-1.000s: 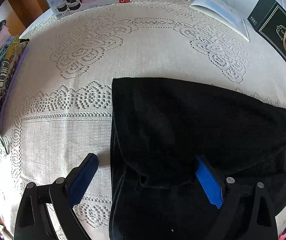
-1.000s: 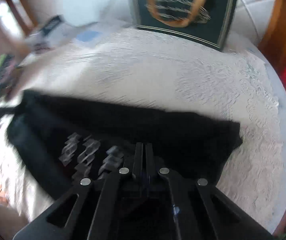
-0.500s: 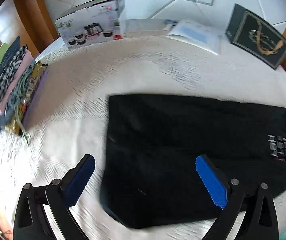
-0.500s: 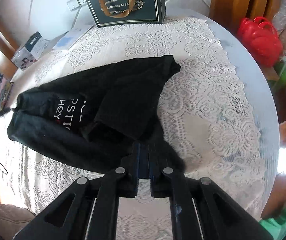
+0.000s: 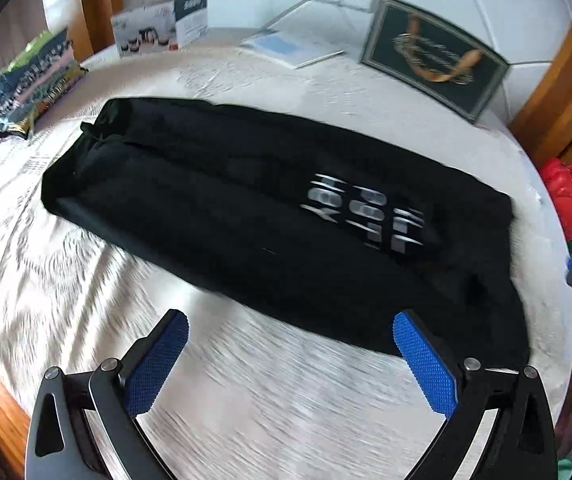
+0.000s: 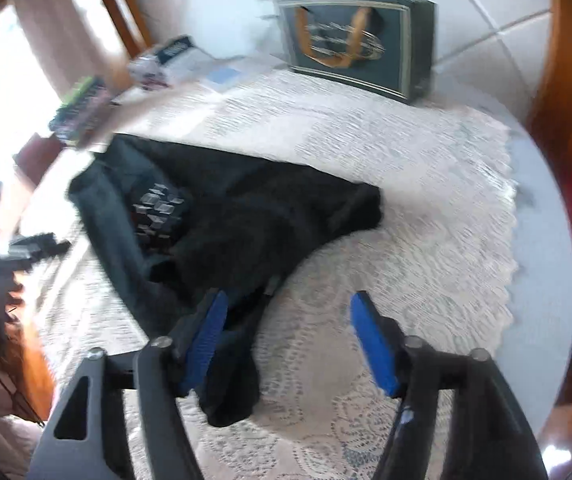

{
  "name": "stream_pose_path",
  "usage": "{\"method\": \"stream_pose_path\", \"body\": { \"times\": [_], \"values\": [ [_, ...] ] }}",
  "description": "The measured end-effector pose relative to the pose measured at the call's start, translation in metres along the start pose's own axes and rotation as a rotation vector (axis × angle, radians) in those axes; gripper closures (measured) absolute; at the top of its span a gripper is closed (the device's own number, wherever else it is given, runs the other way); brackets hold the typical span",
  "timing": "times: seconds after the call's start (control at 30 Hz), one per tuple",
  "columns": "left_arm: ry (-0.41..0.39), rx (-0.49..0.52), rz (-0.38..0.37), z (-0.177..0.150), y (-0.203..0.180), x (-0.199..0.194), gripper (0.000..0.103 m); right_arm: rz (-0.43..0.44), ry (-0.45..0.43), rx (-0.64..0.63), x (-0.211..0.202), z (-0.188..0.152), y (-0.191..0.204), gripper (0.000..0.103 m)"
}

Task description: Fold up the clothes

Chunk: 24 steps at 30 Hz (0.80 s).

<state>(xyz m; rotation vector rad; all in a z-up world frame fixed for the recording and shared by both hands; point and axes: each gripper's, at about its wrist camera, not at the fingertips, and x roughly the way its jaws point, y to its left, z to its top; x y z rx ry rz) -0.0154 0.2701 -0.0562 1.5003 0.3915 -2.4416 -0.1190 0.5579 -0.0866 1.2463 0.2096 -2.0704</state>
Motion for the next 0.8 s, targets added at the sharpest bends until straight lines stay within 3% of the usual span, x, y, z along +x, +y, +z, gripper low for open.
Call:
{"method": "stream_pose_path", "body": {
  "times": [0.03, 0.23, 0.33, 0.47, 0.6, 0.8],
  "values": [
    [-0.004, 0.002, 0.001, -0.004, -0.01, -0.001, 0.0, 0.009, 0.0, -0.009, 0.0, 0.002, 0.0, 0.015],
    [-0.022, 0.009, 0.007, -0.026, -0.062, 0.001, 0.0, 0.012, -0.01, 0.007, -0.003, 0.0, -0.006, 0.015],
    [0.006, -0.007, 0.016, -0.034, -0.083, 0.011, 0.0, 0.007, 0.009, -0.039, -0.001, -0.002, -0.013, 0.015],
    [0.022, -0.094, 0.067, -0.036, -0.118, 0.027, 0.0, 0.053, 0.046, -0.084, 0.007, 0.001, -0.036, 0.015],
    [0.038, -0.184, 0.12, -0.036, -0.153, 0.043, 0.0, 0.078, 0.082, -0.236, 0.028, 0.017, -0.065, 0.016],
    [0.062, -0.319, 0.199, -0.038, -0.206, 0.067, 0.0, 0.193, 0.114, -0.434, 0.061, 0.055, -0.103, 0.018]
  ]
}}
